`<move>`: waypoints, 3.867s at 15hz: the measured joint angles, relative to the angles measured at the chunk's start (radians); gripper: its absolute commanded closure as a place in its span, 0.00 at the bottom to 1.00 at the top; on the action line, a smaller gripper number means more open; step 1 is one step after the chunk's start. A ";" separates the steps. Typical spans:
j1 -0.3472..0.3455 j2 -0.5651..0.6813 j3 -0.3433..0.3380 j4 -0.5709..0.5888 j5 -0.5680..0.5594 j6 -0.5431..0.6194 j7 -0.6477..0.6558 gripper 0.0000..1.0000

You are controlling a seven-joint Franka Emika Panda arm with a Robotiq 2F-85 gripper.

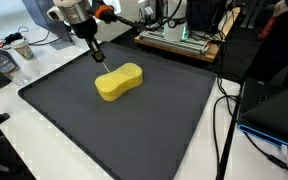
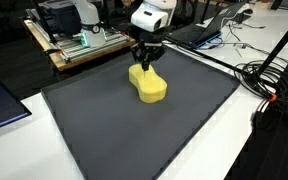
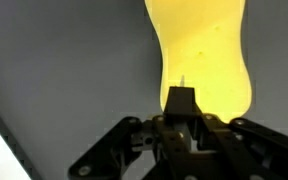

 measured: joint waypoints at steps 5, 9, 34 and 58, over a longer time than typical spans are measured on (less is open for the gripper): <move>0.012 0.007 -0.001 -0.004 0.000 0.079 0.035 0.96; 0.040 0.008 -0.017 -0.040 -0.035 0.164 0.099 0.96; 0.120 0.150 -0.048 0.024 -0.163 0.132 0.207 0.96; 0.123 0.173 -0.044 0.070 -0.162 0.078 0.168 0.96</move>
